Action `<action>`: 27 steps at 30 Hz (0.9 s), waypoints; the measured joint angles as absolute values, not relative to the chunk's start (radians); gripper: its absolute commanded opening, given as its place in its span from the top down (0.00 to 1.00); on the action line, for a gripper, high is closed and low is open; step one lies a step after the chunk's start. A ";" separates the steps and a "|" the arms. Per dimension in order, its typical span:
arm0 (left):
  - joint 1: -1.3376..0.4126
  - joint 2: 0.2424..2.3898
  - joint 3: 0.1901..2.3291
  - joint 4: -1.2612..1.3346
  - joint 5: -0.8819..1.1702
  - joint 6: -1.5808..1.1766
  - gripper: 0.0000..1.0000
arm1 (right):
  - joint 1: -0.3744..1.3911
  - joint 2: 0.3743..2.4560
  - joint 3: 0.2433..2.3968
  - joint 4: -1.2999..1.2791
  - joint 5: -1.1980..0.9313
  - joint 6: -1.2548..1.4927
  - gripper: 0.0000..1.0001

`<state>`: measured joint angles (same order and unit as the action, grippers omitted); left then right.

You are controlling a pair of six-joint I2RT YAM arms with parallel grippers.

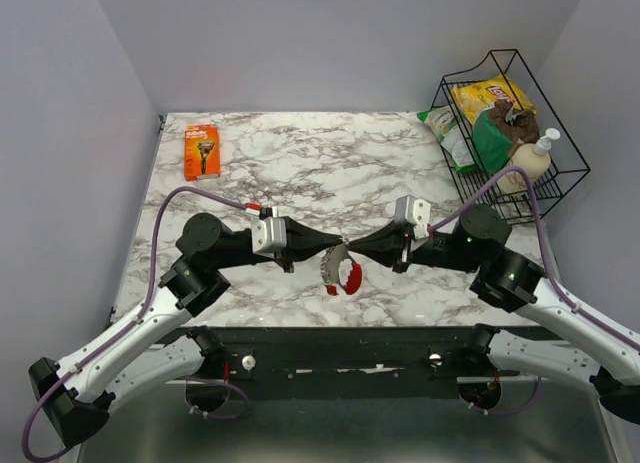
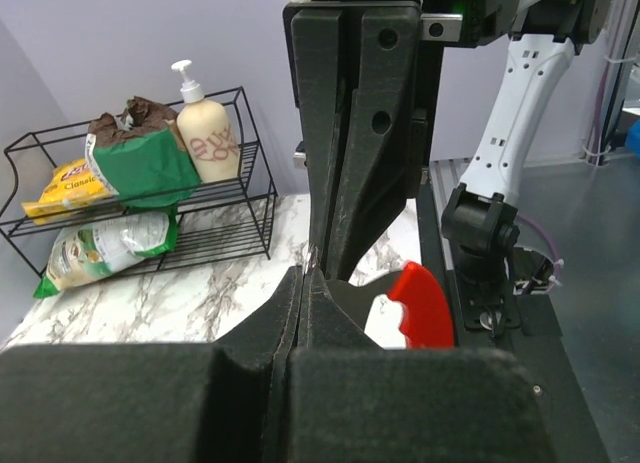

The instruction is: Put the keys on the keyring

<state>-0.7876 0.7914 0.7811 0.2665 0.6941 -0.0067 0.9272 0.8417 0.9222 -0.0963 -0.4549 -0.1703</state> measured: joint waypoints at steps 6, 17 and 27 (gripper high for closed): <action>-0.787 0.793 0.764 0.314 0.719 -0.036 1.00 | 0.922 0.857 0.922 -0.089 -0.467 -0.168 0.99; -0.786 0.797 0.744 0.390 0.744 -0.087 1.00 | 0.921 0.907 0.923 -0.078 -0.521 -0.168 0.99; -0.787 0.802 0.744 0.401 0.755 -0.079 1.00 | 0.921 0.906 0.921 -0.100 -0.500 -0.170 0.57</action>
